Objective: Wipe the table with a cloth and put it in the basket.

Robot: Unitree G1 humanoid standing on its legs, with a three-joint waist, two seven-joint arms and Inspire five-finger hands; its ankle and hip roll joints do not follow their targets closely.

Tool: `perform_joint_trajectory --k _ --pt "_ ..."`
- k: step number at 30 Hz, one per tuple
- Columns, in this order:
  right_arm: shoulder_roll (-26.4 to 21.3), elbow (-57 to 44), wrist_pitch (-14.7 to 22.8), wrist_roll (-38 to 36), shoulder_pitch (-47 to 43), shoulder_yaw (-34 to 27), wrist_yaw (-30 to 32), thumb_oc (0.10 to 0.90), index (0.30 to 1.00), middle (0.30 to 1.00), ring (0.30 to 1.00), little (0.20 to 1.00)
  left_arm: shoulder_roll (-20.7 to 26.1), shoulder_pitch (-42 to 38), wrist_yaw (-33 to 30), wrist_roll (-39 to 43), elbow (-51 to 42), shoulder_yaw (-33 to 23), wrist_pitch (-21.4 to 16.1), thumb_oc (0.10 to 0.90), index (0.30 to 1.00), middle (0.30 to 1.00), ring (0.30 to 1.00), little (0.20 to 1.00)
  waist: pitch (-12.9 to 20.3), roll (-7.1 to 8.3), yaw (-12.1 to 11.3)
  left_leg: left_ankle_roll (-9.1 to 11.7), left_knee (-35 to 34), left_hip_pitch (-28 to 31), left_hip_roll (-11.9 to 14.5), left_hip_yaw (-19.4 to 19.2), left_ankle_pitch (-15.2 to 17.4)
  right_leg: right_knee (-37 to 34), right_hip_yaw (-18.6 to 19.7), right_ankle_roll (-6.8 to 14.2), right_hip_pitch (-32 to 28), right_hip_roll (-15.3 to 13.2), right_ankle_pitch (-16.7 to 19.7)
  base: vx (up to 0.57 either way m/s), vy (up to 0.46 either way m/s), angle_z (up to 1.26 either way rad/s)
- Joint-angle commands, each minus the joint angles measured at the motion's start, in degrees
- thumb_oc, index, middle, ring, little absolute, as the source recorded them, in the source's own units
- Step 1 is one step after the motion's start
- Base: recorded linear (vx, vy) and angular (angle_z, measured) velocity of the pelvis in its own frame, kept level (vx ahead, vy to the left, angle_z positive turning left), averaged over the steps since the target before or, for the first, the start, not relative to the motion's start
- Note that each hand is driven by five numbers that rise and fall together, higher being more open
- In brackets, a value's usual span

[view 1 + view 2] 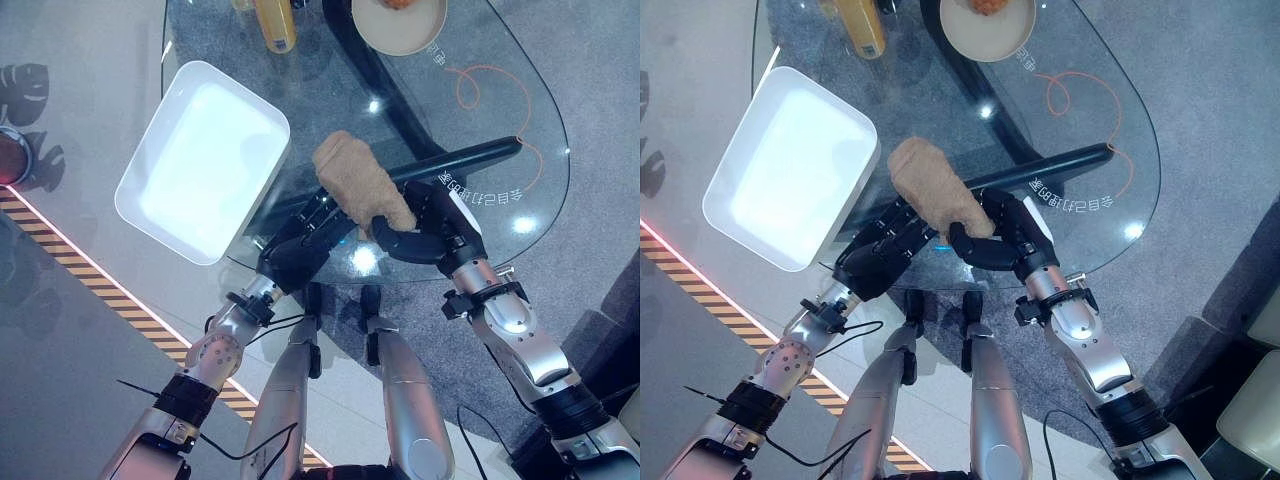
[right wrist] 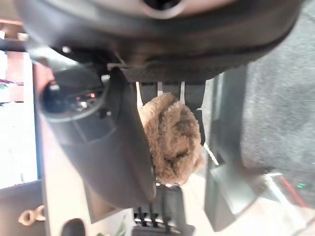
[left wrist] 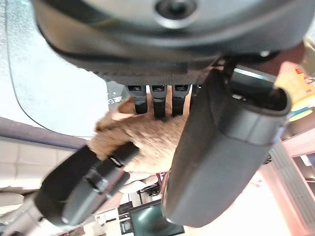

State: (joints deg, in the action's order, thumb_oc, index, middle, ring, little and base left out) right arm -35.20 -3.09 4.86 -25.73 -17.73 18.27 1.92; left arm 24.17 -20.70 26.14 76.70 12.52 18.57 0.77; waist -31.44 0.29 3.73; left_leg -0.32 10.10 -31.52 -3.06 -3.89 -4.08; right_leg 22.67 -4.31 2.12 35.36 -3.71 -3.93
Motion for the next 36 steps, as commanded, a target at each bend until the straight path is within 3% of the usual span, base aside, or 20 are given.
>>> perform_joint_trajectory --k 1,6,14,21,24,30,36 --pt "0.0 -12.7 4.6 0.9 -4.8 -0.8 -3.1 0.1 0.3 0.3 0.3 0.2 -0.9 -1.7 8.4 7.5 -7.9 -2.6 -3.6 0.8 0.9 0.9 0.9 0.9 1.6 2.5 0.6 0.2 10.9 -3.7 0.4 -0.5 7.1 -6.8 0.7 2.1 -1.3 1.1 4.4 0.0 0.0 0.0" --pt "0.0 -11.9 1.9 3.1 -5.3 0.2 -1.7 0.1 0.3 0.3 0.3 0.2 -2.4 -2.0 13.8 13.9 -9.6 -4.1 -3.0 0.8 0.9 0.9 0.9 0.9 1.6 2.64 0.6 0.3 11.6 -4.2 0.3 -0.5 7.5 -6.5 0.6 1.7 -1.0 1.1 4.1 0.0 0.0 0.0" --pt "-0.1 -11.5 -0.2 3.2 -5.1 0.7 -1.9 0.1 0.3 0.3 0.3 0.2 -2.7 -2.6 15.7 16.6 -14.0 -4.4 -3.0 0.8 0.9 0.9 0.9 0.9 1.6 2.22 0.6 0.2 11.7 -4.9 -0.1 -0.2 7.4 -6.1 0.9 1.5 -0.2 1.1 4.1 0.0 0.004 0.0" --pt "0.7 -12.6 -2.7 3.1 -6.8 3.7 -5.8 0.1 0.3 0.3 0.3 0.2 -3.1 -3.1 12.3 15.5 -16.0 -2.5 -2.8 0.8 0.9 0.9 0.9 0.9 1.6 1.52 0.4 0.0 11.2 -5.3 -0.7 0.1 7.0 -6.3 1.4 1.6 0.4 1.1 4.5 0.0 0.005 0.0" --pt "1.0 -12.7 -6.3 7.8 -8.5 7.3 -5.9 0.1 0.3 0.3 0.3 0.2 -3.7 -3.4 8.6 12.7 -15.8 -1.2 -4.2 0.8 0.9 0.9 0.9 0.9 1.6 1.13 0.2 -0.2 10.7 -5.4 -1.1 0.2 6.8 -6.7 1.6 1.7 0.6 1.0 4.8 -0.01 0.029 0.01" --pt "0.6 -11.3 -9.3 14.4 -10.1 10.7 -4.9 0.1 0.3 0.3 0.3 0.2 -4.3 -3.1 7.7 11.8 -15.6 -0.2 -5.6 0.8 0.9 0.9 0.9 0.9 1.6 0.62 -0.1 -0.3 9.9 -5.4 -1.6 0.3 6.3 -7.3 1.6 1.6 0.6 0.9 5.0 -0.01 0.04 0.01" --pt "0.5 -10.7 -11.8 16.2 -12.1 13.1 -5.5 0.1 0.3 0.3 0.3 0.2 -4.6 -3.6 6.3 10.1 -15.6 0.8 -6.4 0.8 0.9 0.9 0.9 0.9 1.6 0.33 -0.5 -0.3 9.9 -5.7 -1.9 0.5 6.0 -7.2 1.7 1.7 1.0 0.9 5.3 -0.01 0.023 0.01"
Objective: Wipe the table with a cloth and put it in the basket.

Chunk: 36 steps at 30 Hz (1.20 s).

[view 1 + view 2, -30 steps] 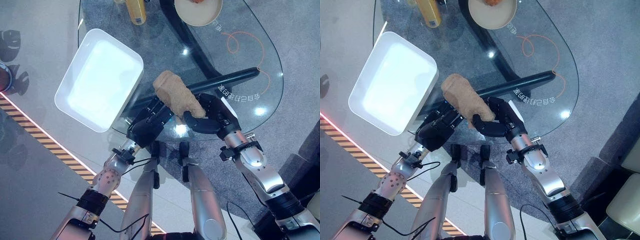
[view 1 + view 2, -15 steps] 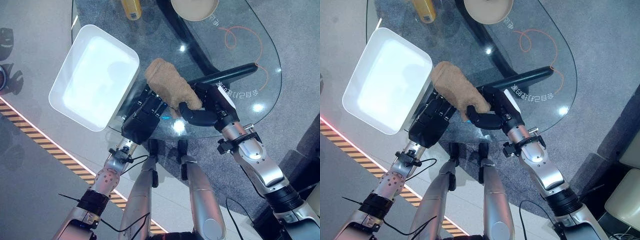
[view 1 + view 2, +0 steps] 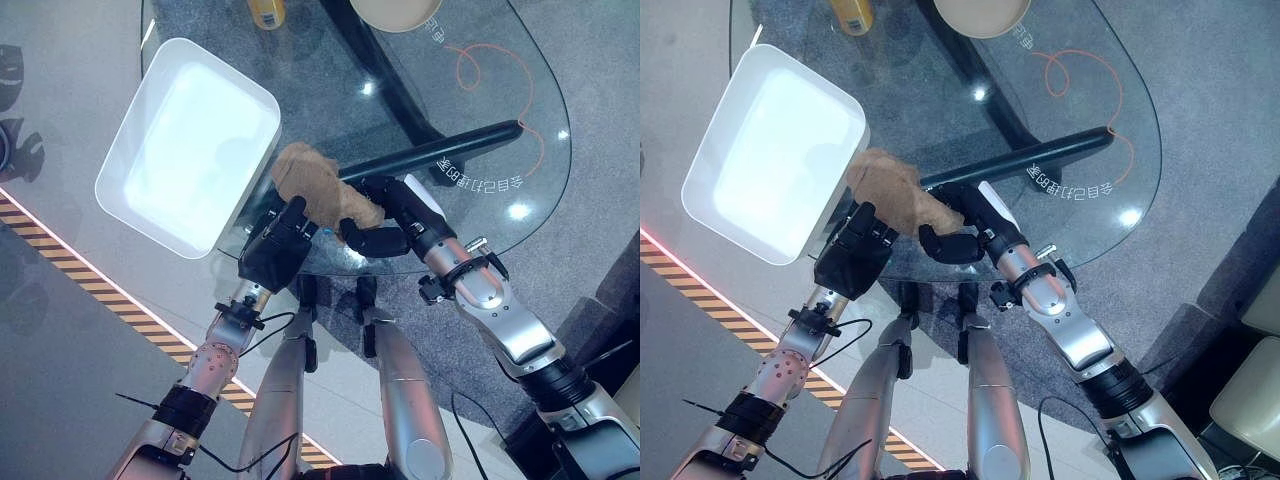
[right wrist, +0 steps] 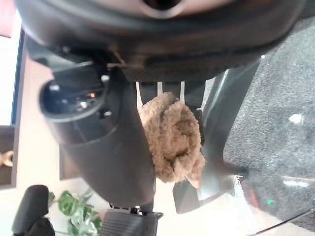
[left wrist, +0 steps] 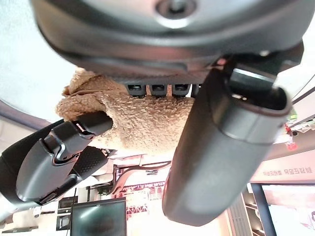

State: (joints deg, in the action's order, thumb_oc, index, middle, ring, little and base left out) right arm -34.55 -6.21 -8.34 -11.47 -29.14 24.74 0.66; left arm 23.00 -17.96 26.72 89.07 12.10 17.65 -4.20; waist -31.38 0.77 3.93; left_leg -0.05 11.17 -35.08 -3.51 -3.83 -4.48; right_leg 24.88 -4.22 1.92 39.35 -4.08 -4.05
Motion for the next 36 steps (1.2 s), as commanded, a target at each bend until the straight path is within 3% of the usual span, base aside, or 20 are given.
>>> perform_joint_trajectory --k 1,16,17,18,19,20,36 --pt "-0.1 -7.5 1.1 1.7 -1.1 7.0 -4.4 0.1 0.3 0.3 0.3 0.2 -3.5 -6.5 5.5 -2.2 -15.3 1.8 -1.4 0.8 0.9 0.9 0.9 0.9 1.6 -0.15 -0.8 -0.6 8.8 -2.2 -1.4 0.5 6.4 -9.4 1.6 1.9 -2.9 1.3 5.4 0.0 0.0 0.0" --pt "0.4 -6.6 1.0 2.2 -5.0 10.6 -8.7 0.1 0.3 0.3 0.3 0.2 -5.4 -8.4 4.4 1.3 -12.6 1.9 -0.8 0.8 0.9 0.9 0.9 0.9 1.6 0.21 -1.3 -0.5 8.9 -3.0 -1.8 0.9 6.1 -9.0 1.3 1.8 -1.9 1.3 5.6 0.0 0.002 0.01" --pt "0.4 -6.6 1.0 2.2 -4.9 10.7 -8.7 0.1 0.3 0.3 0.3 0.2 -5.6 -8.3 4.4 1.6 -12.4 1.9 -0.9 0.759 0.865 0.865 0.865 0.859 1.6 0.22 -1.3 -0.5 9.0 -2.8 -1.8 1.0 6.3 -8.8 1.3 1.8 -2.1 1.4 5.4 0.01 -0.009 0.03" --pt "0.4 -6.2 1.1 2.4 -5.4 10.9 -8.9 0.1 0.3 0.3 0.3 0.2 -6.2 -8.5 4.6 3.5 -11.7 1.6 -1.4 0.399 0.556 0.556 0.556 0.499 1.6 0.31 -1.3 -0.5 9.1 -3.2 -1.8 0.9 6.1 -8.7 1.2 1.8 -1.6 1.4 5.5 0.01 -0.012 0.04" --pt "0.5 -6.0 1.1 2.5 -5.4 10.9 -8.9 0.1 0.3 0.3 0.3 0.2 -6.4 -8.6 5.0 4.9 -11.4 1.4 -1.6 0.281 0.455 0.455 0.455 0.381 1.6 0.34 -1.3 -0.5 9.2 -3.3 -1.8 1.0 6.1 -8.7 1.1 1.8 -1.6 1.3 5.4 0.0 -0.015 0.06" --pt "0.6 -5.8 1.0 2.6 -5.5 11.0 -8.8 0.1 0.3 0.3 0.3 0.2 -6.8 -8.6 5.4 5.7 -11.1 1.1 -1.6 0.1 0.3 0.3 0.3 0.2 1.6 0.38 -1.3 -0.4 9.2 -3.3 -1.8 1.0 6.2 -8.6 1.1 1.7 -1.6 1.3 5.4 0.01 -0.012 0.05" --pt "1.5 -5.2 1.5 3.4 -4.9 9.9 -8.7 0.1 0.3 0.3 0.3 0.2 -9.2 -8.2 5.5 4.8 -9.0 -0.6 -1.3 0.1 0.3 0.3 0.3 0.2 1.6 0.62 -1.3 -0.3 9.7 -3.8 -1.9 1.1 6.5 -8.3 0.5 1.7 -1.2 1.2 5.2 0.0 -0.001 0.0"
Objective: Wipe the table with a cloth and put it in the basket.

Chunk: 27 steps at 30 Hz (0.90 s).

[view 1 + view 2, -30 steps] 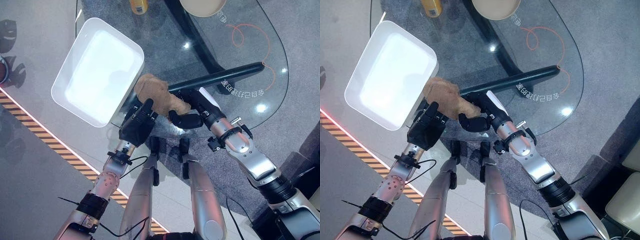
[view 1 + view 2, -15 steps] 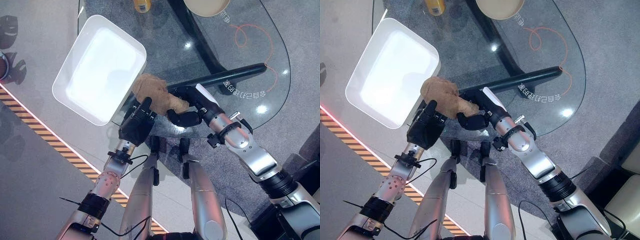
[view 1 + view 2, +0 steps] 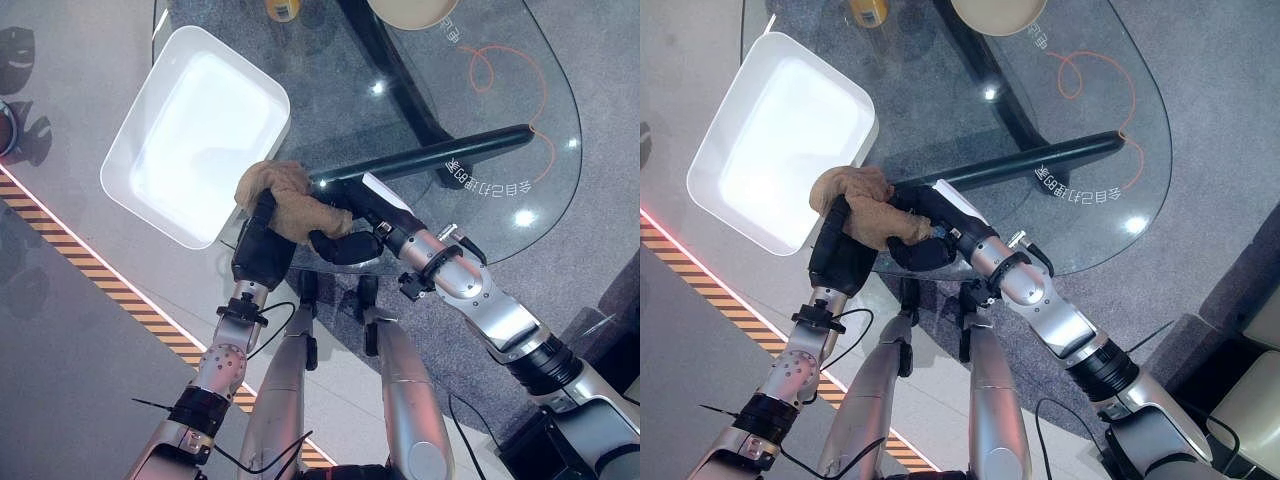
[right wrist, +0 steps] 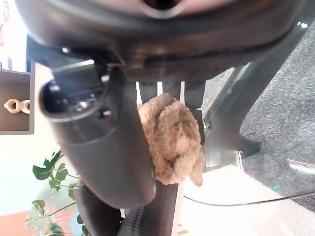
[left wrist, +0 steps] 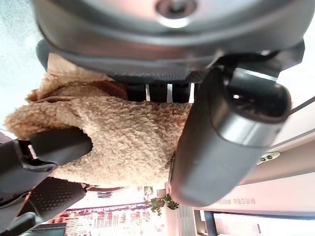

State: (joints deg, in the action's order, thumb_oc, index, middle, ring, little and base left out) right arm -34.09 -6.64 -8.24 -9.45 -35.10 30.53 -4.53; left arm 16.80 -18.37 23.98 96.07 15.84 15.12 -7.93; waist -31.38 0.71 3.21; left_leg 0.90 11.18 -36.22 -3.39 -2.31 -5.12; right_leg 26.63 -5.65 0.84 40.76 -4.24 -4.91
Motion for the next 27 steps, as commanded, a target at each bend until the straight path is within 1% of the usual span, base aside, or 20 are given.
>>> perform_joint_trajectory --k 1,9,13,14,15,19,27 --pt "1.0 -4.8 1.4 1.5 1.1 4.1 -3.6 0.1 0.3 0.3 0.3 0.2 -3.1 -7.9 8.3 -2.4 -12.5 1.9 2.4 0.1 0.3 0.3 0.3 0.2 1.6 0.69 -0.5 -1.2 9.9 -2.7 -2.0 -0.5 7.2 -9.9 2.0 2.7 -2.5 1.3 6.0 0.0 0.0 0.0" --pt "1.4 -4.8 1.8 1.9 1.9 3.7 -2.8 0.1 0.3 0.3 0.3 0.2 -3.6 -7.5 8.5 -2.7 -12.0 1.7 2.3 0.1 0.3 0.3 0.3 0.2 1.6 0.54 -0.4 -1.3 10.0 -2.5 -2.1 -0.5 7.6 -9.8 2.0 2.8 -2.6 1.4 5.7 0.0 0.0 0.0" --pt "2.0 -4.6 2.1 1.4 2.5 3.1 1.6 0.1 0.3 0.3 0.3 0.2 -4.0 -7.5 8.3 -2.9 -11.9 1.8 2.0 0.1 0.3 0.3 0.3 0.2 1.6 0.5 -0.3 -1.3 10.2 -2.7 -2.0 -0.6 7.7 -9.6 2.1 2.7 -2.4 1.4 5.7 0.0 0.0 0.0" --pt "2.4 -4.2 2.5 1.6 2.7 2.7 2.7 0.383 0.542 0.542 0.542 0.483 -4.2 -7.5 8.3 -2.9 -11.7 1.8 1.9 0.1 0.3 0.3 0.3 0.2 1.6 0.51 -0.3 -1.3 10.4 -2.8 -2.0 -0.6 7.8 -9.5 2.1 2.7 -2.3 1.4 5.7 0.0 0.0 0.0" --pt "2.7 -4.0 2.8 1.8 2.9 2.3 3.3 0.8 0.9 0.9 0.9 0.9 -4.3 -7.4 8.3 -2.9 -11.6 1.7 2.0 0.1 0.3 0.3 0.3 0.2 1.6 0.48 -0.2 -1.3 10.5 -2.9 -2.0 -0.6 7.8 -9.4 2.2 2.7 -2.3 1.4 5.6 0.0 0.0 0.0" --pt "3.4 -4.2 3.1 3.4 3.6 0.7 5.7 0.8 0.9 0.9 0.9 0.9 -4.7 -7.3 8.2 -3.1 -11.3 1.2 1.9 0.1 0.3 0.3 0.3 0.2 1.6 0.57 -0.1 -1.3 10.6 -3.0 -2.0 -0.7 8.0 -9.1 2.2 2.8 -2.0 1.5 5.5 0.0 0.0 0.0" --pt "3.7 -5.3 2.5 4.6 5.4 -2.5 9.4 0.8 0.9 0.9 0.9 0.9 -5.0 -6.5 8.0 -3.7 -11.6 0.2 2.4 0.1 0.3 0.3 0.3 0.2 1.6 0.73 0.2 -1.5 10.6 -2.9 -1.8 -0.9 8.3 -8.9 2.4 2.9 -1.9 1.7 5.4 0.0 0.0 0.0"
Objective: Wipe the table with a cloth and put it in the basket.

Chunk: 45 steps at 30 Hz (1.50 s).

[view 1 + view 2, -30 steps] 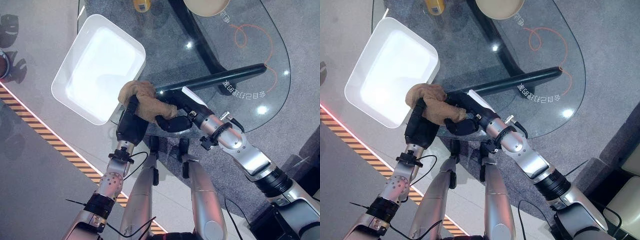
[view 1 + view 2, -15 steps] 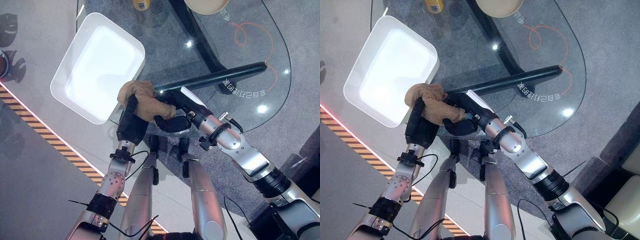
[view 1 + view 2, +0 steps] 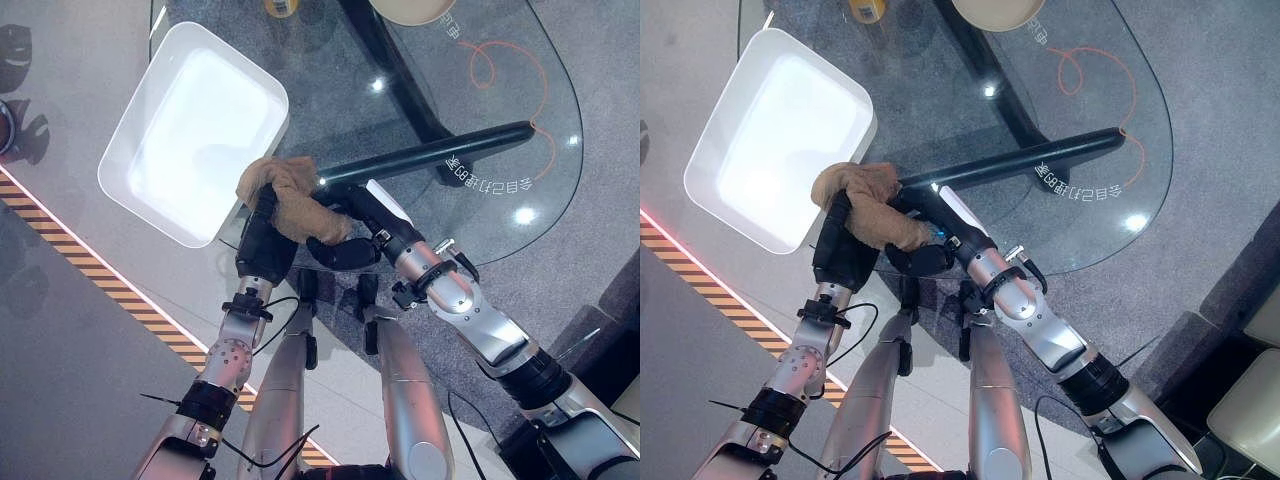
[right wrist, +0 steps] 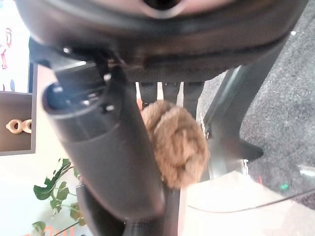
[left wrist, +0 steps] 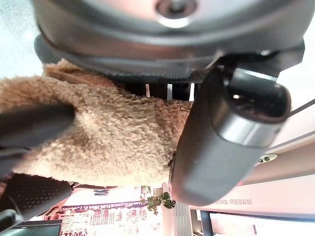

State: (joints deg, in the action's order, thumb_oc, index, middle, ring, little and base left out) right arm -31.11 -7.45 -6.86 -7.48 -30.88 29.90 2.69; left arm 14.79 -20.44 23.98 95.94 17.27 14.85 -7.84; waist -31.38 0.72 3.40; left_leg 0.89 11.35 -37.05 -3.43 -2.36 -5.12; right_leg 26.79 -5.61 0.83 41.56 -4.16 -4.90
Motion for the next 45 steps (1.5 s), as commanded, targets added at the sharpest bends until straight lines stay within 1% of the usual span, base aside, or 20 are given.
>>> perform_joint_trajectory --k 1,4,11,13,23,31,36,39,42,43,45 --pt "0.7 -4.5 1.2 2.7 1.3 -2.1 2.5 0.8 0.9 0.9 0.9 0.9 -3.1 -4.3 8.0 -3.7 -13.0 0.4 2.3 0.1 0.3 0.3 0.3 0.2 1.6 0.73 0.0 -1.5 10.5 -2.1 -1.8 -0.8 8.4 -9.0 2.4 2.9 -2.7 1.6 5.4 0.0 0.0 0.0" --pt "0.7 -4.6 1.5 2.8 1.6 -3.2 4.4 0.8 0.9 0.9 0.9 0.9 -3.3 -4.2 7.8 -4.0 -13.3 0.1 2.3 0.1 0.3 0.3 0.3 0.2 1.6 0.74 0.1 -1.6 10.6 -2.0 -1.8 -0.9 8.5 -9.0 2.5 2.9 -2.7 1.7 5.4 0.0 0.0 0.0" --pt "0.8 -4.9 4.6 2.4 3.9 -8.1 10.4 0.8 0.9 0.9 0.9 0.9 -3.7 -3.3 8.1 -4.4 -13.5 -1.4 2.4 0.1 0.3 0.3 0.3 0.2 1.6 0.85 0.5 -1.7 10.6 -2.0 -1.5 -1.3 8.9 -8.8 2.9 3.1 -2.4 1.9 5.3 0.0 0.0 0.0" --pt "0.8 -4.9 5.6 1.9 4.6 -9.3 11.0 0.8 0.9 0.9 0.9 0.9 -3.7 -3.1 7.9 -4.6 -13.7 -1.7 2.4 0.1 0.3 0.3 0.3 0.2 1.6 0.97 0.6 -1.7 10.8 -2.0 -1.4 -1.4 9.0 -8.7 2.9 3.1 -2.4 1.9 5.3 0.0 0.0 0.0" --pt "0.9 -4.8 6.6 2.0 7.1 -13.7 13.0 0.8 0.9 0.9 0.9 0.9 -3.8 -2.2 7.8 -5.3 -14.4 -4.1 1.4 0.1 0.3 0.3 0.3 0.2 1.6 1.21 0.9 -1.7 10.7 -1.8 -1.0 -1.6 9.3 -8.6 3.0 3.3 -2.4 2.0 5.1 0.0 0.0 0.0" --pt "0.8 -4.4 9.1 -0.1 10.9 -18.2 13.5 0.8 0.9 0.9 0.9 0.9 -2.9 -0.6 8.1 -5.1 -15.4 -7.4 -0.1 0.1 0.3 0.3 0.3 0.2 1.6 1.3 1.1 -1.7 10.4 -1.1 -0.8 -1.8 9.4 -8.5 3.1 3.3 -3.0 2.2 4.9 0.0 0.0 0.0" --pt "1.1 -4.4 10.3 -1.1 11.9 -19.3 12.5 0.8 0.9 0.9 0.9 0.9 -2.6 -0.5 8.5 -5.1 -15.6 -8.5 -0.8 0.1 0.3 0.3 0.3 0.2 1.6 1.17 1.2 -1.7 10.2 -0.9 -0.7 -1.8 9.3 -8.6 3.1 3.4 -3.1 2.2 4.9 0.0 0.0 0.0" --pt "1.2 -4.5 9.6 -1.4 12.1 -19.5 11.9 0.8 0.9 0.9 0.9 0.9 -2.0 -0.3 9.4 -5.6 -16.0 -9.7 -3.1 0.1 0.3 0.3 0.3 0.2 1.6 0.96 1.1 -1.7 10.0 -0.9 -0.6 -1.8 9.3 -8.6 3.1 3.3 -3.1 2.2 4.7 0.0 0.0 0.0" --pt "1.2 -4.8 8.8 -1.9 12.9 -19.7 10.9 0.8 0.9 0.9 0.9 0.9 -1.4 0.2 9.2 -8.0 -17.6 -10.4 -7.1 0.1 0.3 0.3 0.3 0.2 1.6 0.7 0.9 -1.7 9.9 -0.9 -0.6 -1.7 9.2 -8.7 3.0 3.2 -3.1 2.0 4.7 0.0 0.0 0.0" --pt "1.2 -4.9 8.7 -2.1 13.3 -19.8 10.7 0.8 0.9 0.9 0.9 0.9 -1.2 0.4 8.8 -8.7 -18.1 -10.7 -7.8 0.1 0.3 0.3 0.3 0.2 1.6 0.64 0.9 -1.7 9.8 -0.9 -0.7 -1.7 9.2 -8.8 3.0 3.2 -3.1 2.0 4.7 0.0 0.0 0.0" --pt "1.4 -5.4 7.7 -2.5 14.5 -20.0 9.5 0.8 0.9 0.9 0.9 0.9 -0.3 1.3 5.4 -13.6 -20.3 -11.7 -11.4 0.1 0.3 0.3 0.3 0.2 1.6 0.21 0.6 -1.6 9.7 -1.1 -0.9 -1.5 9.0 -8.9 2.8 3.1 -3.1 2.0 4.7 0.0 0.0 0.0"
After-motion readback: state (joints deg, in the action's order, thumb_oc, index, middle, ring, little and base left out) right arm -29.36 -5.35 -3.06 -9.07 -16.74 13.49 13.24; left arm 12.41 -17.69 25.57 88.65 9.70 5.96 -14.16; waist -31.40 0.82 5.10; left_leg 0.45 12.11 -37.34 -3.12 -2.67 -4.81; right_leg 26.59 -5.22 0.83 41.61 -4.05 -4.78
